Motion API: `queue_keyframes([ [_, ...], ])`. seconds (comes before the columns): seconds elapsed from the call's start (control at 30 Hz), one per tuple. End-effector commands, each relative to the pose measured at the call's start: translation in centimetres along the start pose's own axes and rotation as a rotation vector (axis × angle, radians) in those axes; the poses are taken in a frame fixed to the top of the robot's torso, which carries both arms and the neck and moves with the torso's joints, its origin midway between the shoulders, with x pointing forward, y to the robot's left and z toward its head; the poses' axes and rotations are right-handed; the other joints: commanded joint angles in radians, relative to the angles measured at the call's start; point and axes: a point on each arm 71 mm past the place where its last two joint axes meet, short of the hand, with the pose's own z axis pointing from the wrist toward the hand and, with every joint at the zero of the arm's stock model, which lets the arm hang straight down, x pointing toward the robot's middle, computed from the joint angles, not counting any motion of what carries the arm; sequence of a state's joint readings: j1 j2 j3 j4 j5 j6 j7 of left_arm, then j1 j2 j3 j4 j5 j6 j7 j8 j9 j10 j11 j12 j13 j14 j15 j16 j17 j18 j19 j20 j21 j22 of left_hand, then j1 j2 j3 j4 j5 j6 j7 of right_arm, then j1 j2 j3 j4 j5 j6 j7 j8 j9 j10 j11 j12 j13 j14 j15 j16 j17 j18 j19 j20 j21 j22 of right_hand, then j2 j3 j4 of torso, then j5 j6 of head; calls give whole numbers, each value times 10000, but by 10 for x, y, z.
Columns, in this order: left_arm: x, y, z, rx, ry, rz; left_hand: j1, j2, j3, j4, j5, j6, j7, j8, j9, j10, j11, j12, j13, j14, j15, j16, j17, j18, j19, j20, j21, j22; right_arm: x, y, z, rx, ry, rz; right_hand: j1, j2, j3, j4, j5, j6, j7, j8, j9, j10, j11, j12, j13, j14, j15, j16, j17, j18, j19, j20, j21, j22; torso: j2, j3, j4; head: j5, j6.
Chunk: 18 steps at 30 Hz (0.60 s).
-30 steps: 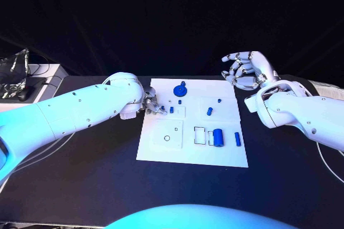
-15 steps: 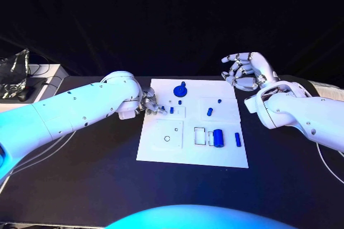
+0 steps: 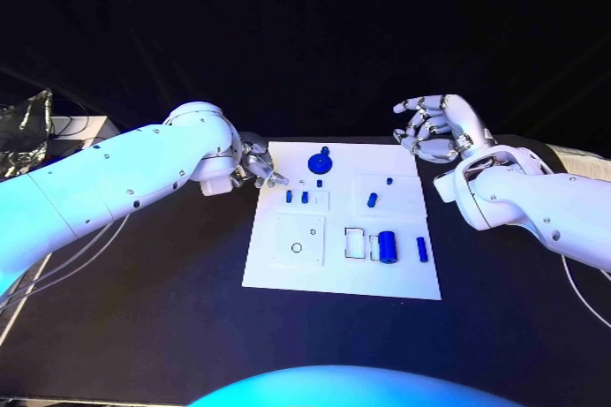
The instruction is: Assemble the parts on the task board
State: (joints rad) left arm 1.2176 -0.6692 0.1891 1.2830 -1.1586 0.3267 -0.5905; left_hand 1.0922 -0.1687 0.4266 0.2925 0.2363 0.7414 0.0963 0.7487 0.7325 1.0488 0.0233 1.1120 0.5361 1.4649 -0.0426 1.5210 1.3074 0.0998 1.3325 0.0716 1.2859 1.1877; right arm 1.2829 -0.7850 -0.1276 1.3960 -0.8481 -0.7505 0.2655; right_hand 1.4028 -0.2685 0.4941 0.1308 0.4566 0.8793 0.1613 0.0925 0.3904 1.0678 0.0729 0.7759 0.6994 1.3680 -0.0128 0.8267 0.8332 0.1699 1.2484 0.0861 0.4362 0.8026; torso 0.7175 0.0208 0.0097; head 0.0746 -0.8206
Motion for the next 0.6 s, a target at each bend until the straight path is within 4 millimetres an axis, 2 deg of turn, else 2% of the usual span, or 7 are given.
queue_keyframes([
  [0.03, 0, -4, -2, 3, 327, 201, 81, -4, 50, -5, 52, 84, 11, -33, -13, -73, 9, 45, 3, 617, 69, -32, 1557, -24, -54, -13, -60, 2, 1, 1, 0, -107, 128, -33, -73, -55, -12, -60, 51, -1, 54, 61, 10, -65, -11, -11, -9, 59, 6, -36, 10, 111, 71, -10, -62, 6, -3, -11, -9, 28, 25],
  [0.17, -2, -9, -3, 135, 274, 48, -81, -27, 94, 17, 1, 131, 22, -34, -50, -12, 20, 99, 74, 644, 74, -1, 1614, -36, -21, -9, -24, 48, 2, 1, 0, -104, 132, -33, -73, -55, -12, -60, 51, -1, 54, 61, 10, -65, -11, -11, -9, 59, 6, -36, 10, 111, 71, -10, -62, 6, 10, -12, -18, 54, 64],
  [0.4, -2, -13, 4, 135, 574, -113, -392, 90, 261, 10, -23, 48, 76, -226, -243, 38, 62, 144, 92, 667, 106, 24, 1655, -46, 13, 9, 6, 85, 2, 1, 0, -100, 150, -27, -73, -55, -12, -60, 51, -1, 54, 61, 10, -65, -11, -11, -9, 59, 6, -36, 10, 111, 71, -10, -62, 6, 1, -7, 22, 58, 118],
  [0.6, 1, -16, 14, -114, 1398, 295, -237, 35, 725, -39, 8, -98, 224, -711, -700, -99, 182, 84, -71, 635, 206, -4, 1591, -27, -54, 89, -69, -2, 4, 1, 1, -116, 178, -10, -88, -48, -3, -81, 53, -3, 54, 62, 15, -61, -11, -5, -33, 78, 5, -41, 48, 110, 75, -12, -63, 14, 6, -2, -6, 95, 146],
])
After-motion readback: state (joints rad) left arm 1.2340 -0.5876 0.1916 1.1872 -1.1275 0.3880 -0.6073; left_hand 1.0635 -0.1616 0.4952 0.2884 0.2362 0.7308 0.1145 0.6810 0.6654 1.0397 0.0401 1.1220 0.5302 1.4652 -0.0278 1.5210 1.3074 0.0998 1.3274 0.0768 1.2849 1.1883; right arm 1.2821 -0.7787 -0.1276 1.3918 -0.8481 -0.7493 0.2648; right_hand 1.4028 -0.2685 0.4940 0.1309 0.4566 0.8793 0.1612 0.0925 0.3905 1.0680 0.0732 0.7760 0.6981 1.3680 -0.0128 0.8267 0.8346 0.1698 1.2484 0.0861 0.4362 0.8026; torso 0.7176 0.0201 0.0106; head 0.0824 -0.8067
